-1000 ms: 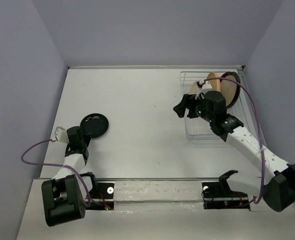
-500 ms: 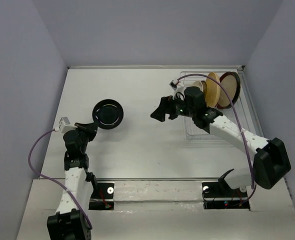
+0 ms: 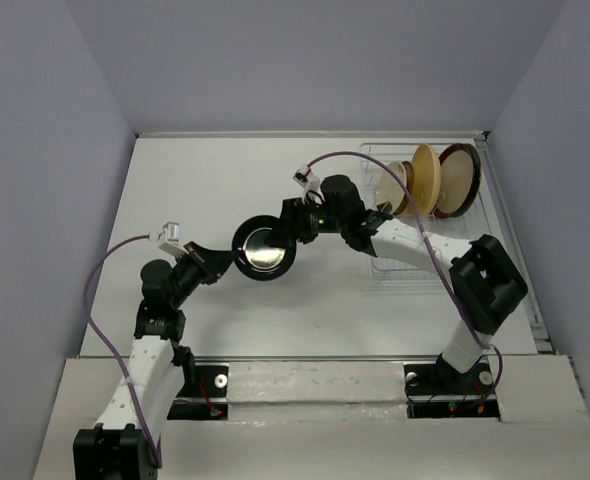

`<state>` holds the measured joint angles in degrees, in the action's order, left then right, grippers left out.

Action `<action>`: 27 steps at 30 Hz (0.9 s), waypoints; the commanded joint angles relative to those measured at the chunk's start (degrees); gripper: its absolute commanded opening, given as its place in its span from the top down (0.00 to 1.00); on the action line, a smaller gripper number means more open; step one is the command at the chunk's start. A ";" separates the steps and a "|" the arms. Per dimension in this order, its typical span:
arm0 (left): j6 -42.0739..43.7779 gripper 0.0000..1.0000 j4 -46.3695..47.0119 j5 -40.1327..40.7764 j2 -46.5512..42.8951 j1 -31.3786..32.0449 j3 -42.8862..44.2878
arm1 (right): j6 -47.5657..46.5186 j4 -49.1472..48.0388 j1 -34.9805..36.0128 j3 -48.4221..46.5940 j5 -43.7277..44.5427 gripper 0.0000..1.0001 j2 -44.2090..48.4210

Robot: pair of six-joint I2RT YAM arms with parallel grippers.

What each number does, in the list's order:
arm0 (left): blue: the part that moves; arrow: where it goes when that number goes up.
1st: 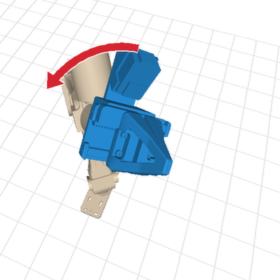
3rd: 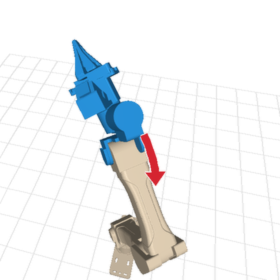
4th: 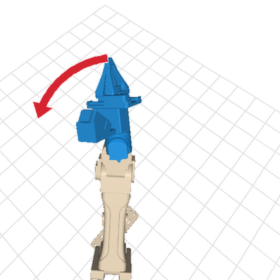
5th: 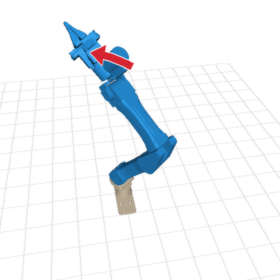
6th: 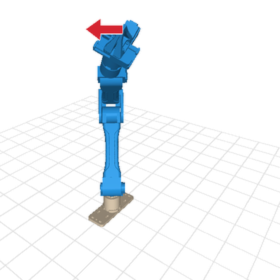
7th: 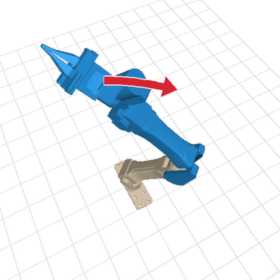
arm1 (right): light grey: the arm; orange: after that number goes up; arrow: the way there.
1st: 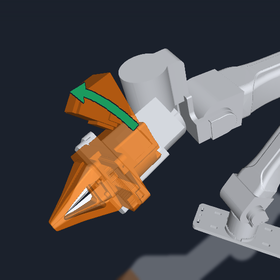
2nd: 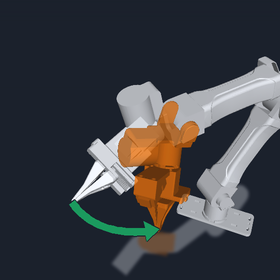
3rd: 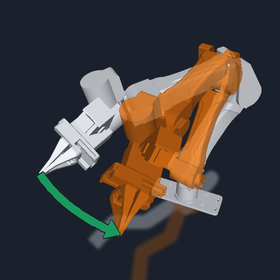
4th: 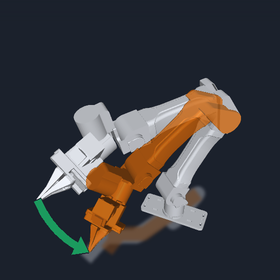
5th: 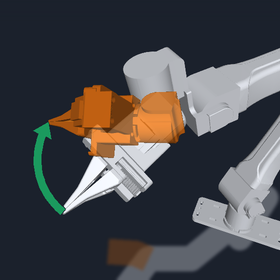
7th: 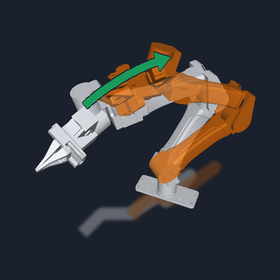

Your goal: Load the plates into the dish rack

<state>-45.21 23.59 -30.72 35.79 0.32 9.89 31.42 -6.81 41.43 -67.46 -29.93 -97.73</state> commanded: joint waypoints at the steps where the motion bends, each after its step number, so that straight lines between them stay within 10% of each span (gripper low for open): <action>1: 1.35 0.95 5.59 -5.40 -2.30 3.37 3.37 | 3.91 -5.14 -0.03 -2.68 0.74 0.48 -0.79; 3: 1.27 0.88 5.32 -6.10 -2.31 5.12 4.34 | 3.91 -4.97 -0.03 -1.54 3.11 0.93 0.52; 5: 2.58 0.61 1.82 -7.33 -1.69 6.97 7.24 | 2.42 -3.75 -0.73 -1.01 8.91 0.93 4.12; 7: 8.34 0.01 -6.48 -7.78 -0.90 8.64 12.83 | 0.24 1.25 -3.70 -1.79 15.12 0.93 6.58; 13: 24.98 0.01 -27.36 -5.59 -1.59 14.26 24.29 | -8.27 18.40 -14.26 -7.59 38.58 0.93 14.85; 19: 25.96 0.01 -24.39 -4.09 -3.53 19.37 22.02 | -21.02 25.26 -19.11 -15.23 65.74 0.93 12.66; 27: 26.05 0.01 -24.56 -3.03 -4.41 22.80 22.01 | -25.62 27.29 -19.11 -22.62 69.57 0.93 5.81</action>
<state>-20.67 -1.58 -33.58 32.16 22.02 32.25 10.24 18.44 21.71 -85.76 33.21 -88.53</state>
